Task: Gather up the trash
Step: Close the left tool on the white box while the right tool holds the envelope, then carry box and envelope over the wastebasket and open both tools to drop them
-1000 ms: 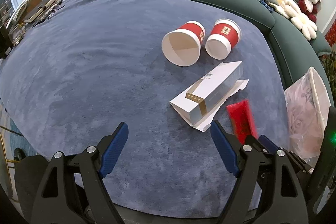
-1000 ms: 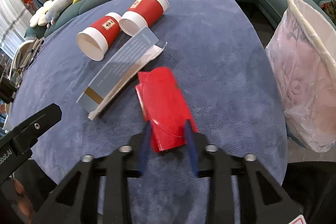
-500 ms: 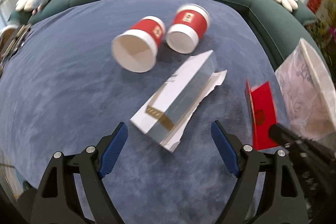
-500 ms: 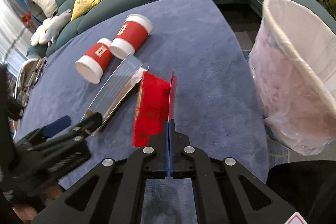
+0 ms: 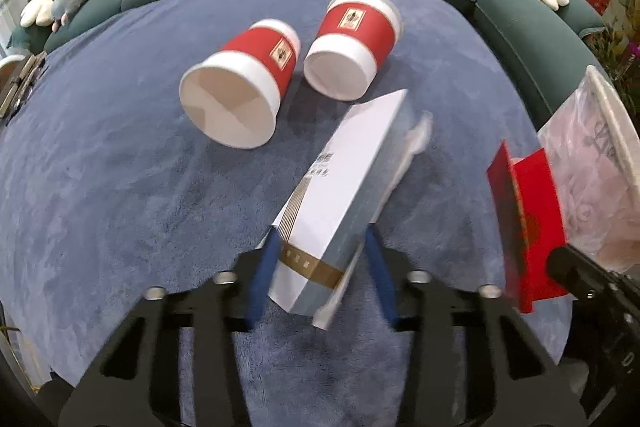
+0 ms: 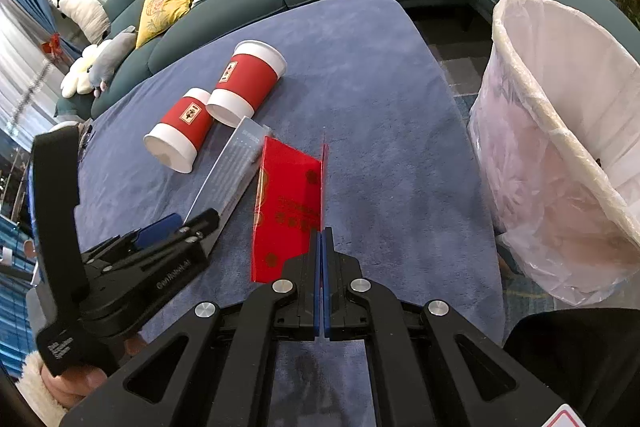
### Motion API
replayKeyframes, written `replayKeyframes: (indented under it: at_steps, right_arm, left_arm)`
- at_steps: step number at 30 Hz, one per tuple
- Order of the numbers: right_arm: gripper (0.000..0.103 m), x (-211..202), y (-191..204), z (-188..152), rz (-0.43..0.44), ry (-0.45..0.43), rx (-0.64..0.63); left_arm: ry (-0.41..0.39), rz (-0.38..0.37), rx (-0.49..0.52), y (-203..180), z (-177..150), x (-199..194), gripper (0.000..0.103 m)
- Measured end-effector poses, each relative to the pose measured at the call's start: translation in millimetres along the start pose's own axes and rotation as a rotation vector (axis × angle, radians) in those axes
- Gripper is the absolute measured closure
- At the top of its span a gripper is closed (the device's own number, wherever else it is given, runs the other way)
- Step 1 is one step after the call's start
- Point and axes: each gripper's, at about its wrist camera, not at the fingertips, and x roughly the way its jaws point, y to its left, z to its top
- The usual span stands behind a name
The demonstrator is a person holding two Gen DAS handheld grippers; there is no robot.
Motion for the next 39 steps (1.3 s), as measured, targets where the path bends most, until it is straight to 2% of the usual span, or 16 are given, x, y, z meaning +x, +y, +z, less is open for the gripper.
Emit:
replayKeyframes:
  at_steps: [4, 11, 20, 26, 39]
  right_arm:
    - [0.102, -5.6, 2.6, 1.2, 0.010, -0.012, -0.005]
    - [0.102, -25.9, -0.8, -2.5, 0.024, -0.045, -0.005]
    - [0.102, -57.6, -10.7, -3.0, 0.032, -0.109, 0.013]
    - [0.102, -81.5, -20.4, -2.4, 0.041, -0.161, 0.029]
    - [0.102, -139.0, -76.0, 4.9, 0.018, -0.287, 0.119]
  left_arm:
    - [0.007, -0.016, 0.005, -4.1, -1.5, -5.7, 0.086]
    - [0.009, -0.046, -0.033, -11.2, -16.2, -21.8, 0.093]
    - [-0.047, -0.076, -0.041, -34.3, -20.8, -59.5, 0.095]
    - [-0.096, -0.096, -0.009, -56.8, -15.6, -84.4, 0.096]
    - [-0.187, -0.173, 0.078, -128.9, 6.5, -129.4, 0.096]
